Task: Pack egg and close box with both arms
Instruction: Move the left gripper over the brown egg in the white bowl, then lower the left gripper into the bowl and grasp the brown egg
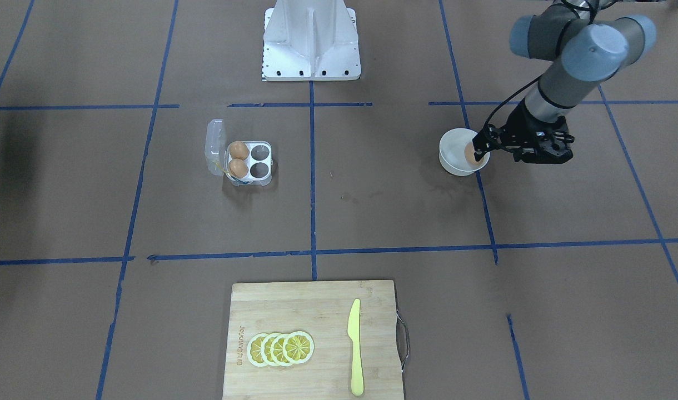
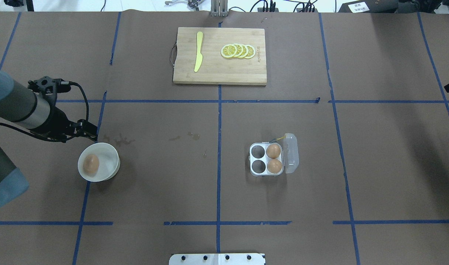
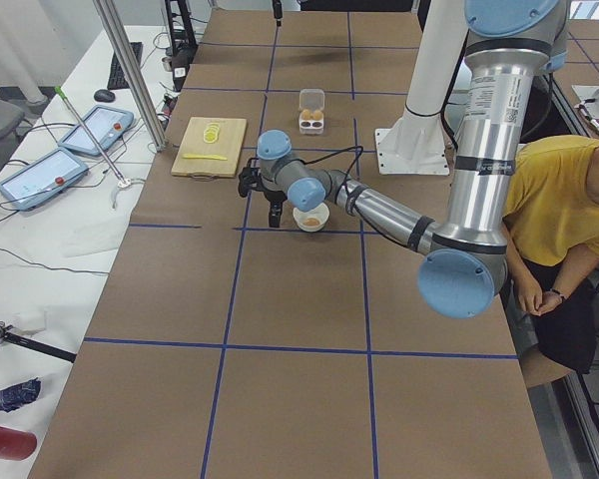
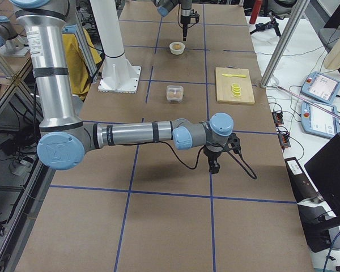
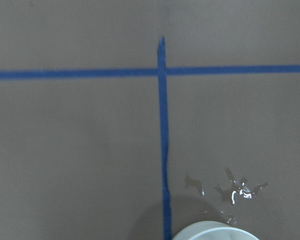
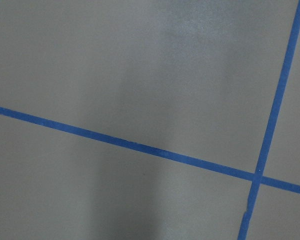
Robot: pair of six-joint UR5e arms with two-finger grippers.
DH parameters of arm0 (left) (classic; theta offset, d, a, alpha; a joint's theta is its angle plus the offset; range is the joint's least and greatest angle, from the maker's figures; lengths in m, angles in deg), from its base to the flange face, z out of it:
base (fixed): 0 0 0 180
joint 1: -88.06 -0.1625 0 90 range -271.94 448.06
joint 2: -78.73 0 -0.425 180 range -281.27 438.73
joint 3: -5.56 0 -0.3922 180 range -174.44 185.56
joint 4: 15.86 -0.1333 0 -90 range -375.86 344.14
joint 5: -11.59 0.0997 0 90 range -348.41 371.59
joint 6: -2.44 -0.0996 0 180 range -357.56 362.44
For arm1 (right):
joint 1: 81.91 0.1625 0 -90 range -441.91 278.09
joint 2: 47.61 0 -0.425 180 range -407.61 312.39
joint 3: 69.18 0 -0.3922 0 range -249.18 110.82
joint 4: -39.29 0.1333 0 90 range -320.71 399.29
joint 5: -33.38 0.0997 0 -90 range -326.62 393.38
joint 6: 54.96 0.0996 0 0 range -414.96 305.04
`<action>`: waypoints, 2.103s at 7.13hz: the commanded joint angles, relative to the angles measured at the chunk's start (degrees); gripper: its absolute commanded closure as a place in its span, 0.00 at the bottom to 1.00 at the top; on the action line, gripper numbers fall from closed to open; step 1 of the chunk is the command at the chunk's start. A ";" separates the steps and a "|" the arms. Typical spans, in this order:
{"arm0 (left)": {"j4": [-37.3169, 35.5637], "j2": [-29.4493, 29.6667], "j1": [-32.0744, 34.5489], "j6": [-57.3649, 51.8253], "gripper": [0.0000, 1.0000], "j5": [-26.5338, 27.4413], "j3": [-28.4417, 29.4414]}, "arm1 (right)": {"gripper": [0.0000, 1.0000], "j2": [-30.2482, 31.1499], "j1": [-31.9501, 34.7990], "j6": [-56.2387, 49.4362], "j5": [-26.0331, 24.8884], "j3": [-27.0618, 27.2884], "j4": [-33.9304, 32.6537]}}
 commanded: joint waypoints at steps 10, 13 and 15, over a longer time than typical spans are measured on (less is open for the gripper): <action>-19.29 7.29 -9.04 2.72 0.25 10.53 0.48 | 0.00 0.18 -1.73 0.05 1.53 -1.43 0.25; -19.20 7.12 -9.05 2.72 0.25 10.35 0.49 | 0.00 0.18 -2.08 0.13 1.53 -1.61 0.25; -19.29 6.86 -9.05 2.72 0.25 10.18 0.49 | 0.00 0.18 -2.43 0.13 1.53 -1.70 0.25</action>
